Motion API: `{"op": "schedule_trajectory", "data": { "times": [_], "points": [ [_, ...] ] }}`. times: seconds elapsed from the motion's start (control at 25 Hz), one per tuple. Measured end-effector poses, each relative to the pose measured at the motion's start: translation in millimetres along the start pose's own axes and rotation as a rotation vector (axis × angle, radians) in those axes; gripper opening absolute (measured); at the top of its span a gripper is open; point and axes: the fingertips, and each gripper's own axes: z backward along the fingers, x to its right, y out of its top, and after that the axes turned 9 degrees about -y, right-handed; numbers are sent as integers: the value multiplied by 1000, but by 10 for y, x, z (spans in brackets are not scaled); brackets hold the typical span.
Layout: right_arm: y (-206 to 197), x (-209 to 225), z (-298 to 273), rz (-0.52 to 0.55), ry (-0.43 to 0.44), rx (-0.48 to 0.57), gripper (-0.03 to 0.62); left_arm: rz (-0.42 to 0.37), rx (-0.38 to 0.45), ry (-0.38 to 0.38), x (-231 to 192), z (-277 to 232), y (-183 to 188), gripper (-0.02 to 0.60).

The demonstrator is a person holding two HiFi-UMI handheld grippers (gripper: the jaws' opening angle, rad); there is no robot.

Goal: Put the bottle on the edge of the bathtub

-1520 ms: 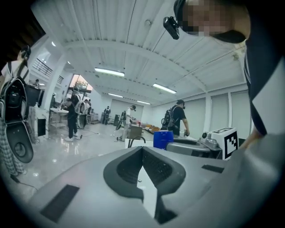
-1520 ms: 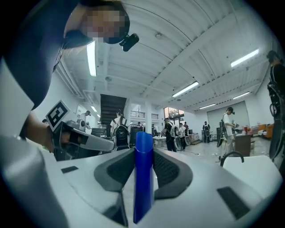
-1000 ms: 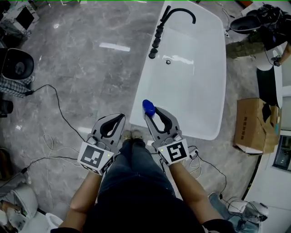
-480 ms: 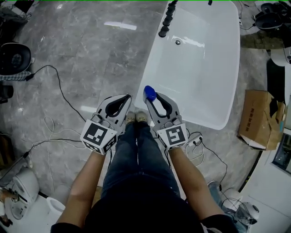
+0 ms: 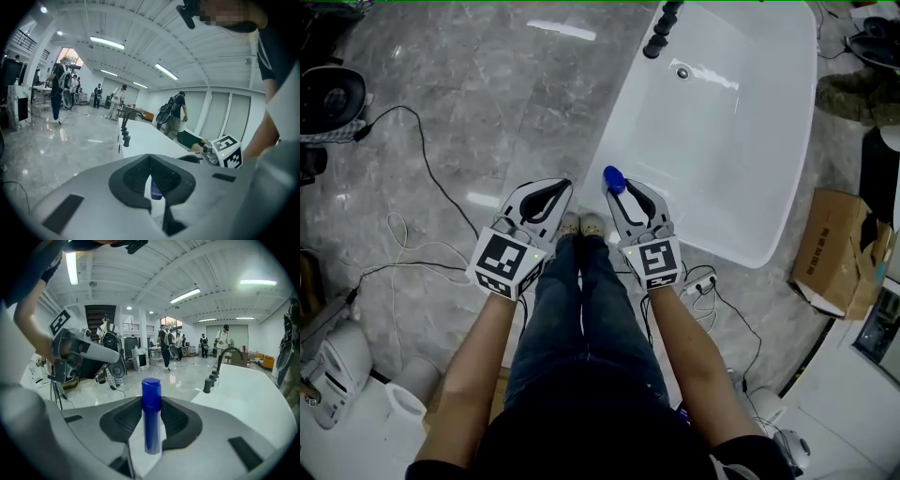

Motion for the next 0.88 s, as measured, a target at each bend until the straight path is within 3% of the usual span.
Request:
{"op": "schedule_trajectory", "data": {
  "times": [0.16,0.88],
  "points": [
    [-109,16,-53,4,21,-27,138,14,-40,4,52,-68,-142,23],
    [-469,-139,-165,24,63,-82,137,57,-54,14,118,-77,-290,23]
  ]
}}
